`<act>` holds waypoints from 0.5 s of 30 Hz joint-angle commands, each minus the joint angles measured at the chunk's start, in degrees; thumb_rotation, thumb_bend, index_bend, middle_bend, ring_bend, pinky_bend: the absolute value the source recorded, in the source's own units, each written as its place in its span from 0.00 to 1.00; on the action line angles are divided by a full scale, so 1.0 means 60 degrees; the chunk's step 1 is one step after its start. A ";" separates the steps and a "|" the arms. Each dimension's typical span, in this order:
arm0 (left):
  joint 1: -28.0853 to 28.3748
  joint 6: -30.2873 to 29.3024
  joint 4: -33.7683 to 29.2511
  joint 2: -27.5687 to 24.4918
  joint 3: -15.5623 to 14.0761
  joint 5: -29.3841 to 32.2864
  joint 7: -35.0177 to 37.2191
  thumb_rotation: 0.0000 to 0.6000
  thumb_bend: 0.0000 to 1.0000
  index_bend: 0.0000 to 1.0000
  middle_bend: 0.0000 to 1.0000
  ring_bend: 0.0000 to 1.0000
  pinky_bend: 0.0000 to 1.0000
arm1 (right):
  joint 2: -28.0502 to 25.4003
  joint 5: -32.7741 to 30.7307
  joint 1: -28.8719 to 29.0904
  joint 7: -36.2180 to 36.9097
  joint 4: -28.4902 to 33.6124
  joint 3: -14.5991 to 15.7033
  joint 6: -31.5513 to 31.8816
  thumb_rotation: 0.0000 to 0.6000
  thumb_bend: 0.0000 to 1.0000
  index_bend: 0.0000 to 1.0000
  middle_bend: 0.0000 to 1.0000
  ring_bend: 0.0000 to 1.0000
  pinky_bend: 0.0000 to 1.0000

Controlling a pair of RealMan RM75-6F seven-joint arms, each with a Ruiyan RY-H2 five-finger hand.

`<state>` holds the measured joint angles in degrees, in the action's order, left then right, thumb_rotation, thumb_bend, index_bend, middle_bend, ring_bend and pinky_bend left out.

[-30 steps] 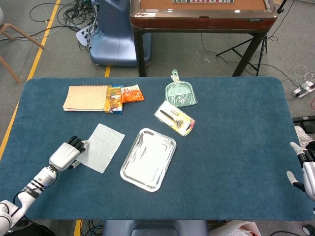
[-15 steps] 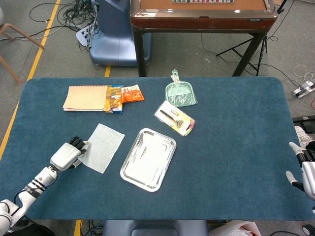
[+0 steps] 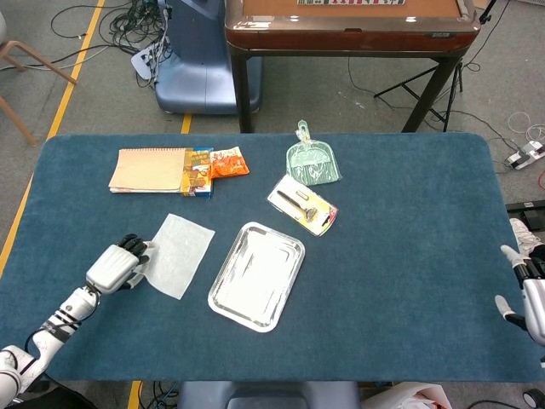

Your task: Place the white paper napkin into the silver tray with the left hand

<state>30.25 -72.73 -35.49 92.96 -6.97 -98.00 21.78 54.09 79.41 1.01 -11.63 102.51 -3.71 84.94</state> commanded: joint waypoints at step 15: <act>0.0273 -0.0400 -0.4761 -0.1013 0.1405 0.1097 0.0376 1.00 0.37 0.61 0.24 0.21 0.13 | 0.0029 0.0044 -0.0090 0.0070 -0.0032 0.0036 0.0108 1.00 0.28 0.16 0.26 0.21 0.28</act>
<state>31.38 -75.11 -59.84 87.90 0.03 -92.42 25.19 54.27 79.68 0.47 -11.21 102.33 -3.50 85.59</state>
